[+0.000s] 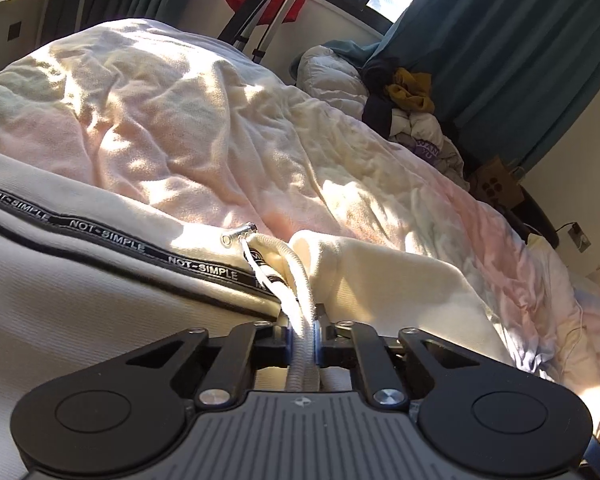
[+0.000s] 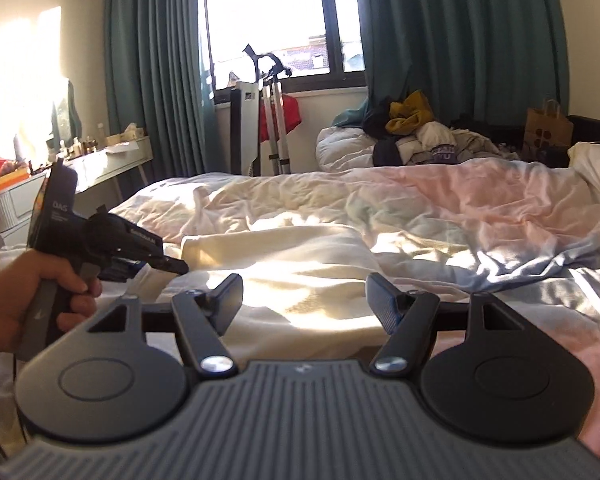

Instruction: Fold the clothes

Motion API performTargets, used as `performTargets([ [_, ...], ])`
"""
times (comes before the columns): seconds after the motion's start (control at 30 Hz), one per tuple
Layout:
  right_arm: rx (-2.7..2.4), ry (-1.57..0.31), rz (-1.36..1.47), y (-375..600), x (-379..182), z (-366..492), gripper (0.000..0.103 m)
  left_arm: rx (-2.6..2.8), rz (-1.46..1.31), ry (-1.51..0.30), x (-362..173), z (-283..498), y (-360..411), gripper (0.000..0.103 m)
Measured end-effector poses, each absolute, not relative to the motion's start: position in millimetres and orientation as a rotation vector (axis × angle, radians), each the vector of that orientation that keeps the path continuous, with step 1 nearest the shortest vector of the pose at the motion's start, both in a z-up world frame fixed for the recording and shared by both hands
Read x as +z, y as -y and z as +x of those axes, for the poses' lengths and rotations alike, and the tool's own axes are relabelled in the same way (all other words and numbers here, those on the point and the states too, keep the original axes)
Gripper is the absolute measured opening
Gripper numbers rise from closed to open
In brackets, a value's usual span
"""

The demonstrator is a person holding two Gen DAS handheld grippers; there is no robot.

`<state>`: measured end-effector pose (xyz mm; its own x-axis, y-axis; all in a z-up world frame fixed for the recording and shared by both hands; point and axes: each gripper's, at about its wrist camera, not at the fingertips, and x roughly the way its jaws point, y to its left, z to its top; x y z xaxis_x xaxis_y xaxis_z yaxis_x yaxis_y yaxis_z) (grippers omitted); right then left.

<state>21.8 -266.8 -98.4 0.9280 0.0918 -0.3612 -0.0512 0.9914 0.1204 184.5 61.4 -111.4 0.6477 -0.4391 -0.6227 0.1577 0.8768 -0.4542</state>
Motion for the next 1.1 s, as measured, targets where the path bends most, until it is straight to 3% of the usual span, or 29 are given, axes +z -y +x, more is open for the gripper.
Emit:
performTargets([
  [0.2, 0.125, -0.41, 0.129, 246, -118, 72, 0.07, -0.344, -0.379, -0.737, -100, 191, -65, 0.009],
  [0.43, 0.19, -0.508, 0.039, 219, -159, 97, 0.07, -0.335, -0.427, -0.783, -122, 202, -74, 0.012],
  [0.63, 0.195, -0.505, 0.043, 217, -165, 96, 0.072, -0.313, -0.386, -0.749, -107, 177, -78, 0.035],
  [0.77, 0.199, -0.507, 0.041, 220, -163, 93, 0.072, -0.221, -0.432, -0.72, -81, 137, -101, 0.062],
  [0.93, 0.2, -0.51, 0.033, 223, -158, 84, 0.07, -0.064, -0.636, -0.733, -50, 82, -165, 0.078],
  [1.1, 0.189, -0.523, 0.03, 226, -153, 74, 0.07, 0.06, -0.853, -0.739, -41, 28, -243, 0.083],
])
